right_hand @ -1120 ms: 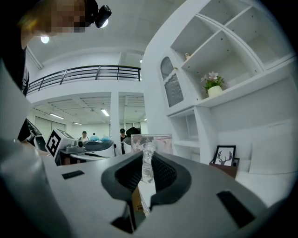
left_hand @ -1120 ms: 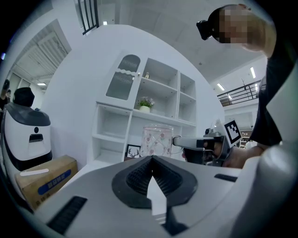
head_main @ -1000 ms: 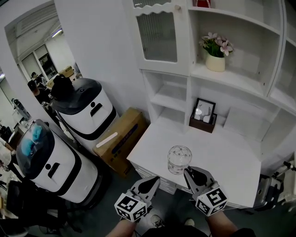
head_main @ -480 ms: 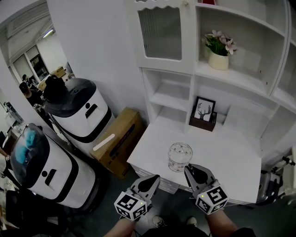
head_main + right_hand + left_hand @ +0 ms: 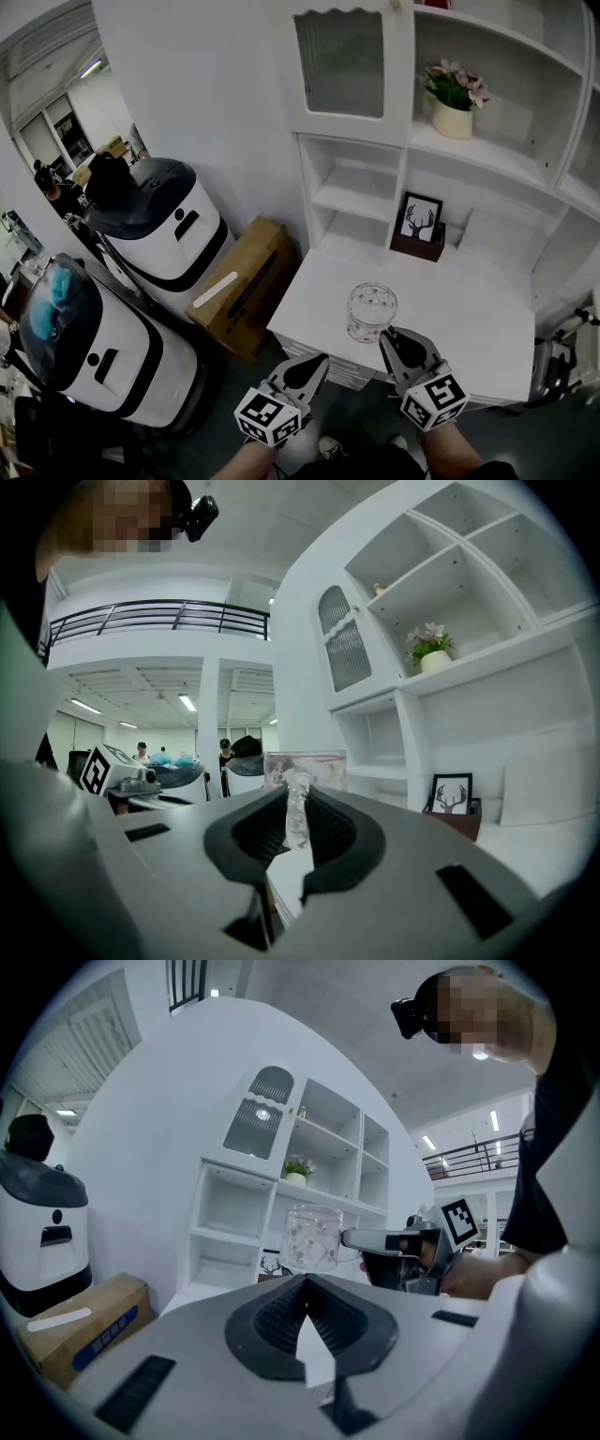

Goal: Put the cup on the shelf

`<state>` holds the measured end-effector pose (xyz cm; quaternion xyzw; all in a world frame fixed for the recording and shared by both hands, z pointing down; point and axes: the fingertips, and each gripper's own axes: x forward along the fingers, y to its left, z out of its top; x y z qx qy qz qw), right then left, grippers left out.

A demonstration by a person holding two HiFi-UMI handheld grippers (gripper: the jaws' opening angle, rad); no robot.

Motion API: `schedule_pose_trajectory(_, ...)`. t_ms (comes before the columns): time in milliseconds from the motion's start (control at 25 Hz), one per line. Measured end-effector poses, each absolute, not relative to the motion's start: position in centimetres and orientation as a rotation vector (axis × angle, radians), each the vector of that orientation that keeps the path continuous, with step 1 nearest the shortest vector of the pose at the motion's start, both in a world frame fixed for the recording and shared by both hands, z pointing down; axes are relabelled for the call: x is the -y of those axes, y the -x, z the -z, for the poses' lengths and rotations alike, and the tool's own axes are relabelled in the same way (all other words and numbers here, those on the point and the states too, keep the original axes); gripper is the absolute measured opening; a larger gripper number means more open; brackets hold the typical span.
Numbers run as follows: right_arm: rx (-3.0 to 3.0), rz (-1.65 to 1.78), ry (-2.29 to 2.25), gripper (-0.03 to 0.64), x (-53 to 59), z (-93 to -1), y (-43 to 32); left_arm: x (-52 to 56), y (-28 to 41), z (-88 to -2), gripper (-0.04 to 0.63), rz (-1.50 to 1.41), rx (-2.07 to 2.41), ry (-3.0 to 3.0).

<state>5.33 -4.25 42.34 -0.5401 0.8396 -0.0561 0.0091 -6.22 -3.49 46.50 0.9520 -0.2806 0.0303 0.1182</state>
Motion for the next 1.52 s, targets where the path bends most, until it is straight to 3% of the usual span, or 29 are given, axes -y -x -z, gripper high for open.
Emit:
schedule_pose_trajectory(840,-2.657,0.143,1.666,0.029,7.4,-41.5,-2.8,5.2,8.9,-46.4,0.005,-0.066,0.855,-2.762)
schedule_pose_trajectory(1520,-2.684,0.144,1.609,0.029,13.7,-41.1,-4.8,11.1,6.6,-45.6,0.005,-0.070,0.907,-2.762)
